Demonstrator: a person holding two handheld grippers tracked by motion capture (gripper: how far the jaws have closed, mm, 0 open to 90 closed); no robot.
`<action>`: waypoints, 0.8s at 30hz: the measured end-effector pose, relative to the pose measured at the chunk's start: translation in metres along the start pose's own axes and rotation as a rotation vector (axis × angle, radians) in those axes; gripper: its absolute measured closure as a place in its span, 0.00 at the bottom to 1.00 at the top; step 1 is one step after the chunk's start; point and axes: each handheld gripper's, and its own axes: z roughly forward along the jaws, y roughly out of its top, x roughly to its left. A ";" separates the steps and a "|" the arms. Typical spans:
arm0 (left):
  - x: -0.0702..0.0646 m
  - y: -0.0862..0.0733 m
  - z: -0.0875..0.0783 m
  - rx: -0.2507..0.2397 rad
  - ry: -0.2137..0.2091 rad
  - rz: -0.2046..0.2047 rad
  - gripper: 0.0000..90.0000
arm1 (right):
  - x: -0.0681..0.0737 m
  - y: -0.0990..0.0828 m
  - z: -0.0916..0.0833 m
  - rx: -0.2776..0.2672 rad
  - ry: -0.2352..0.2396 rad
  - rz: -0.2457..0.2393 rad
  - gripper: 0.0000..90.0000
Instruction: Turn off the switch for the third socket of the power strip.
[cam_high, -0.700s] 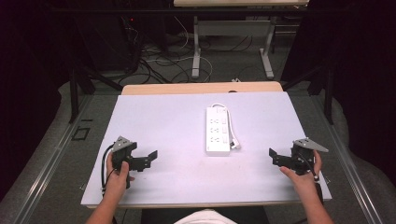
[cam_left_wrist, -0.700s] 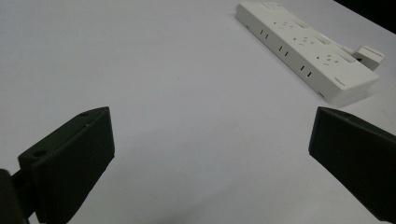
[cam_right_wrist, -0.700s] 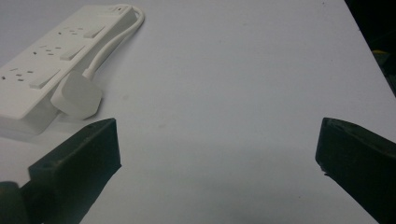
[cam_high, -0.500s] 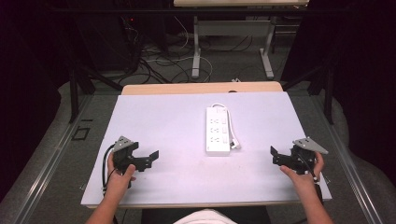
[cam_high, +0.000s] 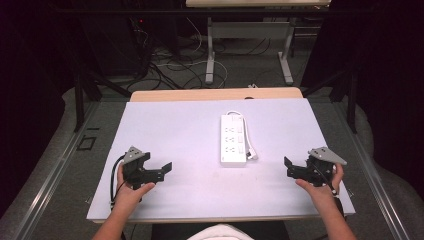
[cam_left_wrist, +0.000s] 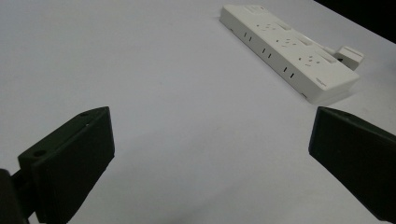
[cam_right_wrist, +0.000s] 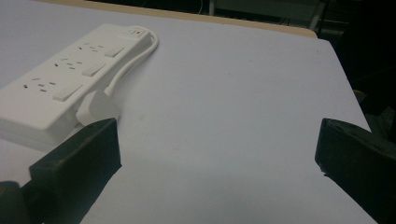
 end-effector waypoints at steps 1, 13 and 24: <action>0.000 0.000 0.000 -0.001 0.000 -0.003 0.00 | 0.000 0.000 0.000 0.000 0.000 0.000 0.00; -0.001 0.001 -0.002 -0.025 0.011 -0.029 0.01 | 0.013 0.019 0.000 0.075 0.050 -0.005 0.00; 0.003 0.000 -0.001 -0.017 0.027 -0.042 0.02 | 0.025 0.042 0.008 0.105 0.095 -0.103 0.00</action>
